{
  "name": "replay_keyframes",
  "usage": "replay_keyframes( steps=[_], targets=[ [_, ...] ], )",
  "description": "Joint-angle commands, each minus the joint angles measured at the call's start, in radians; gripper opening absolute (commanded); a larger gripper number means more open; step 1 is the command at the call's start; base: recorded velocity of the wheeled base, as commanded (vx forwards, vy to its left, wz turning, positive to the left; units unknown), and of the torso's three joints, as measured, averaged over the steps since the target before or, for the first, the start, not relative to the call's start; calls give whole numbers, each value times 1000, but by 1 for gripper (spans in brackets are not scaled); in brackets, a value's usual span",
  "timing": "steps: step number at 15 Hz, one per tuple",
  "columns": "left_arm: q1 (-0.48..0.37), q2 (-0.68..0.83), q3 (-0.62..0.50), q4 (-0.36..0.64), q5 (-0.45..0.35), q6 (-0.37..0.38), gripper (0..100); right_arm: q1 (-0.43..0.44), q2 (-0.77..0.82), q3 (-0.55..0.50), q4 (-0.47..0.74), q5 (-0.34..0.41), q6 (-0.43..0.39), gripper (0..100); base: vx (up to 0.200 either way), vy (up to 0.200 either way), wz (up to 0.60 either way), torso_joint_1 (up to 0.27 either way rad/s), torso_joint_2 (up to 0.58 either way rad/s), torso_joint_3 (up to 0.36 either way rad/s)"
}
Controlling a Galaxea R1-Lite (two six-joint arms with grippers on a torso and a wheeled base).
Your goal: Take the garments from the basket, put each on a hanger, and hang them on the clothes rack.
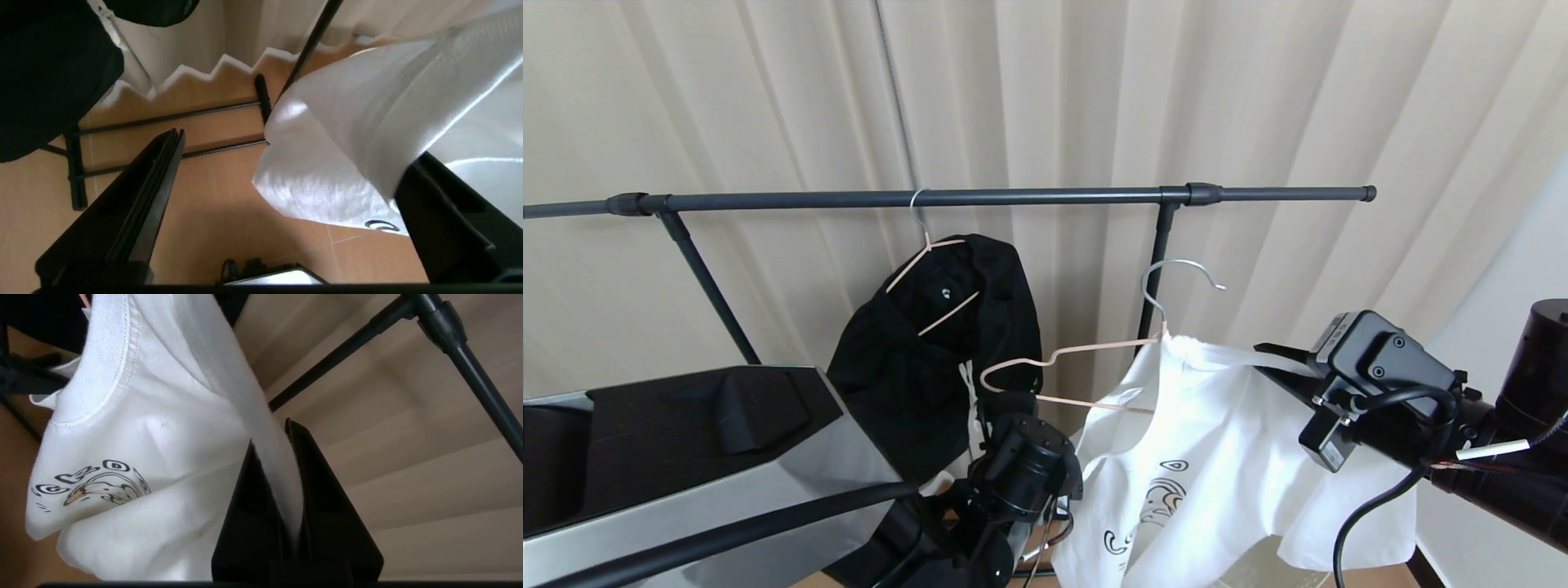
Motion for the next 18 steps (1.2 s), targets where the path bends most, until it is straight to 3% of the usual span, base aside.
replay_keyframes(
  steps=[1, 2, 3, 6, 10, 18],
  targets=[
    [1, 6, 4, -2, 0, 0, 100, -5, -16, -4, 1, 0, 2, 0, 0, 0, 0, 0, 0, 0],
    [1, 13, 1, -2, 0, 2, 100, -13, -21, -2, 4, 0, 2, 0, 0, 0, 0, 0, 0, 0],
    [1, 13, 0, -2, 0, 0, 0, -20, -22, -2, 7, 4, 2, 0, 0, 0, 0, 0, 0, 0],
    [10, -24, -5, -26, 7, 11, 0, -56, -7, -4, 7, 11, 3, 0, 0, 0, 0, 0, 0, 0],
    [55, -99, -6, -52, 9, 82, 0, -73, 28, -7, 1, 30, 17, 0, 0, 0, 0, 0, 0, 0],
    [164, -117, -20, -54, 9, 112, 0, -126, 60, -15, 1, 73, 17, 0, 0, 0, 0, 0, 0, 0]
  ],
)
